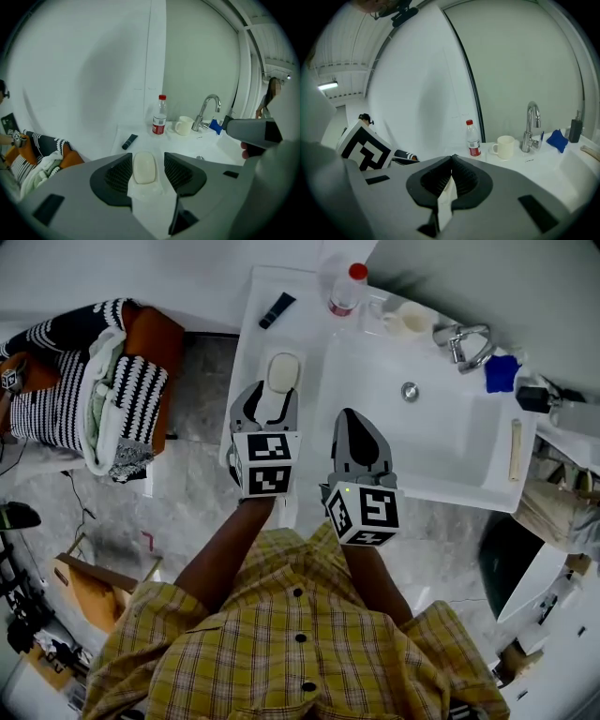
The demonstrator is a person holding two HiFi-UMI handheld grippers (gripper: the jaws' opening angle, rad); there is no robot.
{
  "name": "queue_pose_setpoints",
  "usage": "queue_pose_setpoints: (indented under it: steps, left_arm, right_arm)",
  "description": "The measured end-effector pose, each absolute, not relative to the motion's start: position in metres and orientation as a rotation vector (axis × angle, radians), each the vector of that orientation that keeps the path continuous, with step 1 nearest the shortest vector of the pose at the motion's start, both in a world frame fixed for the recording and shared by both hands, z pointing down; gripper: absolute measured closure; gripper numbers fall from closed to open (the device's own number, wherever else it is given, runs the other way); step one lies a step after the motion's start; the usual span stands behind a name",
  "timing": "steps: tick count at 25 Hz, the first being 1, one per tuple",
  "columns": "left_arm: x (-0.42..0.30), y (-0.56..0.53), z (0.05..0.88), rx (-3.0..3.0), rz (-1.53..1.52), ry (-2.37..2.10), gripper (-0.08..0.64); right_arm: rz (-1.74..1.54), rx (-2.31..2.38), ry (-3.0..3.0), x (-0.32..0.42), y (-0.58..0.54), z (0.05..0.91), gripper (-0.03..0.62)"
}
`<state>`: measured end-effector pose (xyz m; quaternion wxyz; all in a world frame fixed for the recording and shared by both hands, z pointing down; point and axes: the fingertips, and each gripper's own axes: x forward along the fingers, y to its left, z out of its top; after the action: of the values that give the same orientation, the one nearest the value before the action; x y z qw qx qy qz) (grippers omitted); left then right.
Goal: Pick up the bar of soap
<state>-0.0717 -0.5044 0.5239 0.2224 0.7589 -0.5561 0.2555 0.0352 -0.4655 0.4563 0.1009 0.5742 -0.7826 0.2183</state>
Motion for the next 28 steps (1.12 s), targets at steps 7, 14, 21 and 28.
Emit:
queue_pose_setpoints:
  steps: [7, 14, 21, 28]
  left_arm:
    - [-0.062, -0.532, 0.569, 1.976, 0.868, -1.448, 0.334]
    - [-0.063, -0.551, 0.607, 1.872, 0.953, -1.443, 0.319]
    - [-0.062, -0.556, 0.631, 1.830, 0.989, -1.435, 0.313]
    - [-0.061, -0.558, 0.639, 1.820, 0.966, -1.440, 0.313]
  right_arm:
    - [0.710, 1.672, -2.285, 0.044, -0.483, 0.478, 0.572]
    - [0.742, 1.667, -2.256, 0.051, -0.494, 0.494, 0.572]
    - [0.770, 1.686, -2.255, 0.060, -0.498, 0.499, 0.572]
    - [0.779, 1.701, -2.233, 0.068, -0.495, 0.503, 0.572]
